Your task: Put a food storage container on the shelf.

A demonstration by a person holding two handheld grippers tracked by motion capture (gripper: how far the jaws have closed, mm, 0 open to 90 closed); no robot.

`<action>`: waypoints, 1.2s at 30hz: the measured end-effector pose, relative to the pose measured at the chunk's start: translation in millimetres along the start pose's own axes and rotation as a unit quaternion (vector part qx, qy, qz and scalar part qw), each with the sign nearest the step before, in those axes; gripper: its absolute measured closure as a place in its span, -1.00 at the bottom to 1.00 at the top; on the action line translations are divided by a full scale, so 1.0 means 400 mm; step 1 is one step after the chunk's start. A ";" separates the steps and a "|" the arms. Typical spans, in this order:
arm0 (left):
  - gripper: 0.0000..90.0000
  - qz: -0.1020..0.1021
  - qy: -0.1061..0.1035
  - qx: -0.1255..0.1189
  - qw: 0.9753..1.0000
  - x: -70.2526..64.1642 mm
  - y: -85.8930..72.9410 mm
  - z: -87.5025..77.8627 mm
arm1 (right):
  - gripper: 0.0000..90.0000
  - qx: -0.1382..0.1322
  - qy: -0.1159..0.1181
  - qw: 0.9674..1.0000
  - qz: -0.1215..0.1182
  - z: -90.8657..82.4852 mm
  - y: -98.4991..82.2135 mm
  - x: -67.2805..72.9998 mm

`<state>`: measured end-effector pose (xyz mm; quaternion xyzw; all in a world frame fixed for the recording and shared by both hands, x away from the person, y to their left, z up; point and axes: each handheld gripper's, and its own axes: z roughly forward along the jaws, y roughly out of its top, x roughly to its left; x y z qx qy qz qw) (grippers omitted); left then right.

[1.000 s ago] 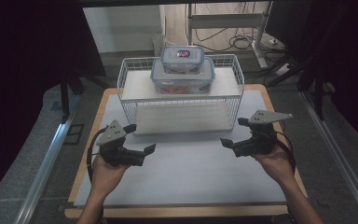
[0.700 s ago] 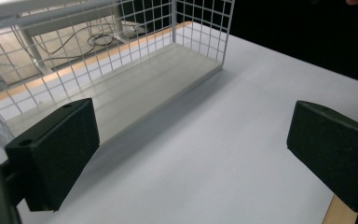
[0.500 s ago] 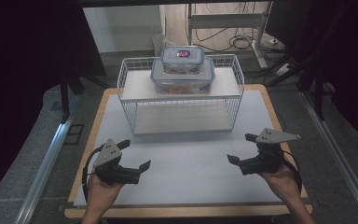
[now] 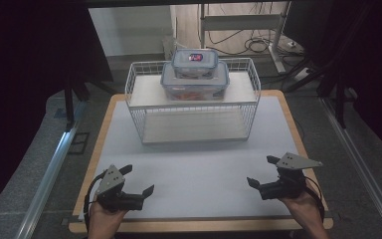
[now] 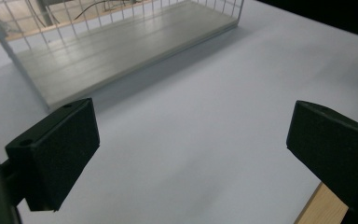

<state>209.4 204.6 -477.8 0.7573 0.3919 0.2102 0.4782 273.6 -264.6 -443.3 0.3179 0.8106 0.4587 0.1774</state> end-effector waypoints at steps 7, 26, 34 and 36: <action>-0.95 -0.006 0.016 0.021 1.000 0.008 -0.047 0.006 | -1.00 0.023 -0.013 1.000 -0.008 0.014 -0.051 0.003; -0.95 0.012 0.027 0.074 0.997 0.005 -0.095 0.055 | -1.00 0.083 -0.028 0.995 -0.041 0.065 -0.131 -0.002; -0.95 0.009 0.027 0.099 0.995 0.010 -0.102 0.068 | -1.00 0.098 -0.012 0.995 -0.014 0.076 -0.143 -0.018; -0.95 0.008 0.026 0.099 0.995 0.009 -0.101 0.069 | -1.00 0.098 -0.013 0.995 -0.015 0.077 -0.143 -0.019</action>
